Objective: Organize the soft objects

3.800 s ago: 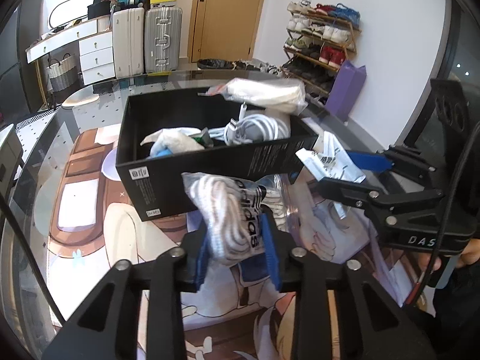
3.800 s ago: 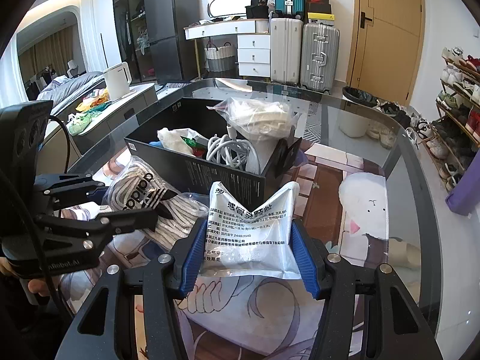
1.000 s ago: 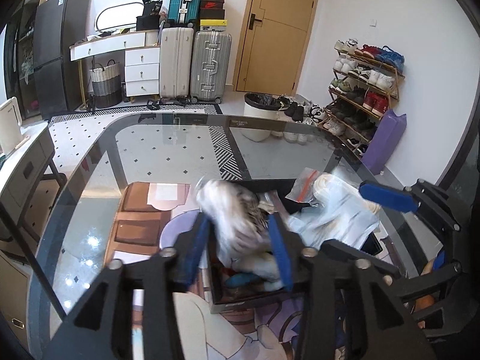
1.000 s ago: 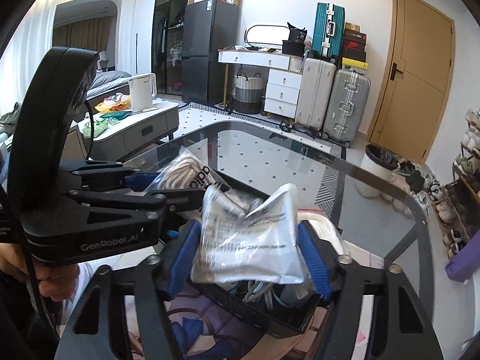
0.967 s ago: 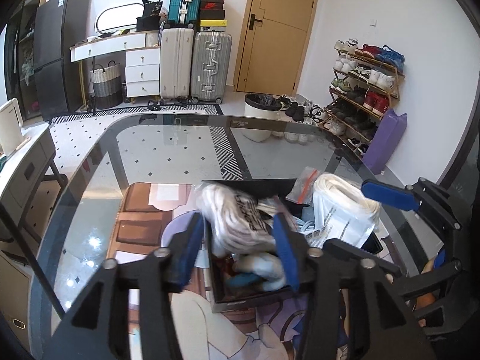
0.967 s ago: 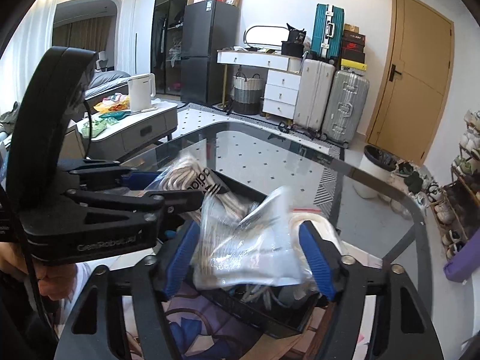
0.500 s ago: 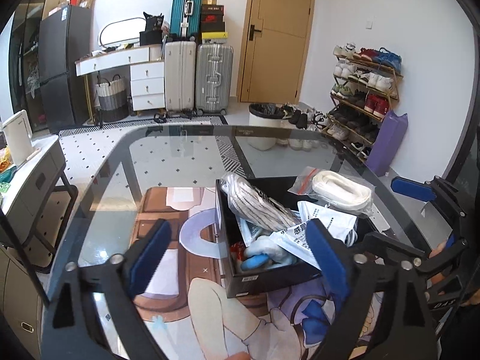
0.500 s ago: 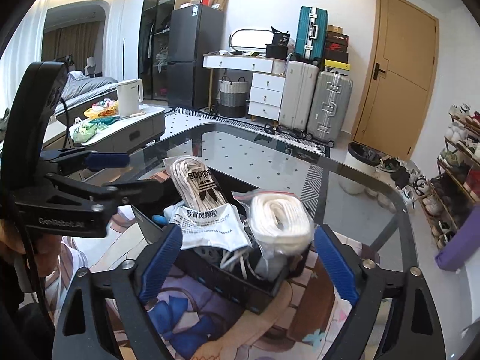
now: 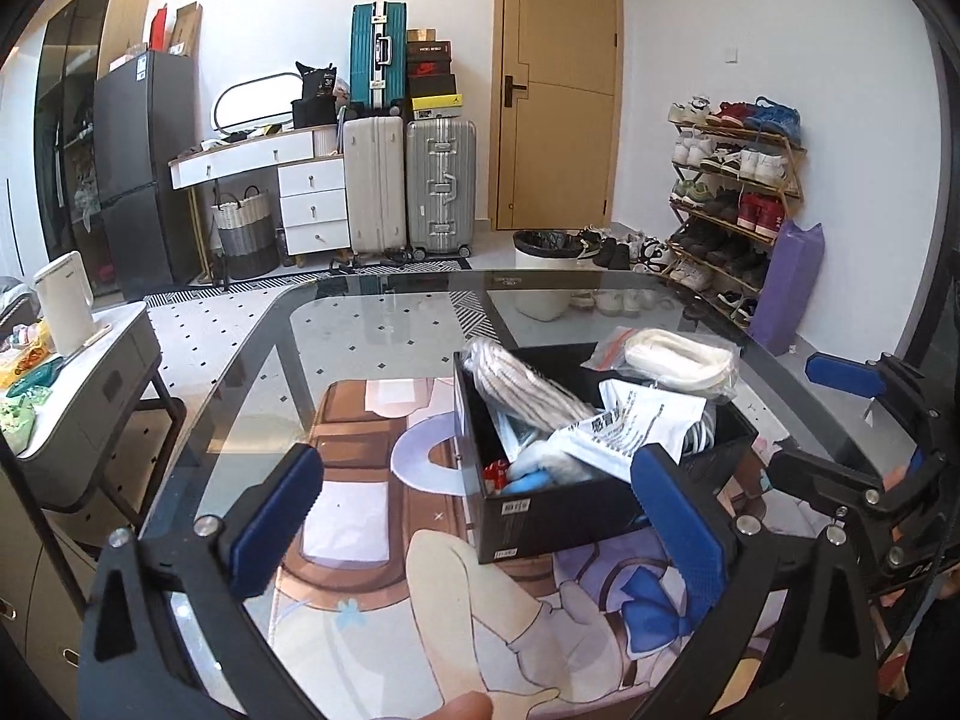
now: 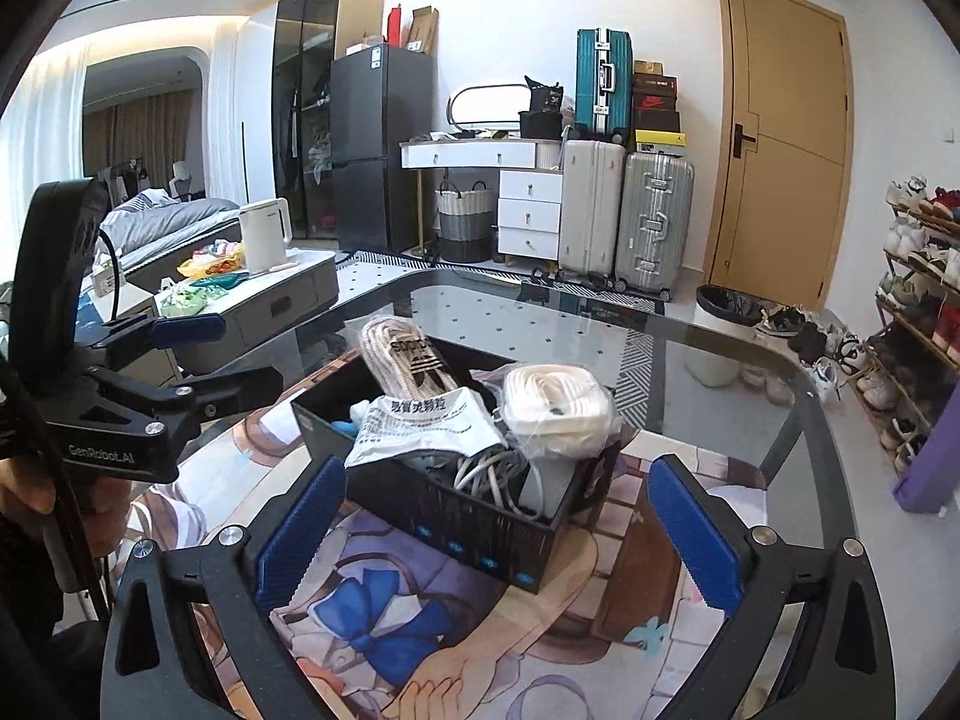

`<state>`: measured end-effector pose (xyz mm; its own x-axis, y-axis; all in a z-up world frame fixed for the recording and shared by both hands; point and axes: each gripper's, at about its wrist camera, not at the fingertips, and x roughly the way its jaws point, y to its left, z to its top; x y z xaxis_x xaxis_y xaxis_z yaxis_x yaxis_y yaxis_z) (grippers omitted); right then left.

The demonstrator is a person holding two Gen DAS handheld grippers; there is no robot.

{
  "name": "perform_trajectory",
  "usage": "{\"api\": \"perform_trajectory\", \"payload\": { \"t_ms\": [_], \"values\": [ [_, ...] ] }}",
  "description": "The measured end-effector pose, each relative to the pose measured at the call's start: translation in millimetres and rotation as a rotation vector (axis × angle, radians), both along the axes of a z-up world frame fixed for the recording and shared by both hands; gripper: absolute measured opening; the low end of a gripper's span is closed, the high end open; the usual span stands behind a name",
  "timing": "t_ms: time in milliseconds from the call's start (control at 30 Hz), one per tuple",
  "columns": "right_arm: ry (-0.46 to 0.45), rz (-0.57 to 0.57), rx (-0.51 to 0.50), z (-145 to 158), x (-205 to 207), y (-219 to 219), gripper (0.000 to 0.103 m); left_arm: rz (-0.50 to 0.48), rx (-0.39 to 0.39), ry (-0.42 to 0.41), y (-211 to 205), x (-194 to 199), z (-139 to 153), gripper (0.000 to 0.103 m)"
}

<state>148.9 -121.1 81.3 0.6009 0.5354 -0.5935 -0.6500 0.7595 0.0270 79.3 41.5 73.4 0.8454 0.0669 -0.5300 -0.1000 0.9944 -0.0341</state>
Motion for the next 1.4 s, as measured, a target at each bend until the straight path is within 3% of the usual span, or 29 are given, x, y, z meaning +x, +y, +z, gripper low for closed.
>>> {"api": "perform_trajectory", "payload": {
  "t_ms": [300,1400],
  "values": [
    [-0.008,-0.004,0.057,-10.2,-11.8,-8.1,0.102,0.002,-0.017,-0.016,-0.2,-7.3,-9.6,0.103],
    [-0.045,-0.036,0.1,-27.2,-16.7,-8.1,0.102,0.015,-0.011,-0.064,-14.2,-8.4,-29.6,0.103]
  ]
}}
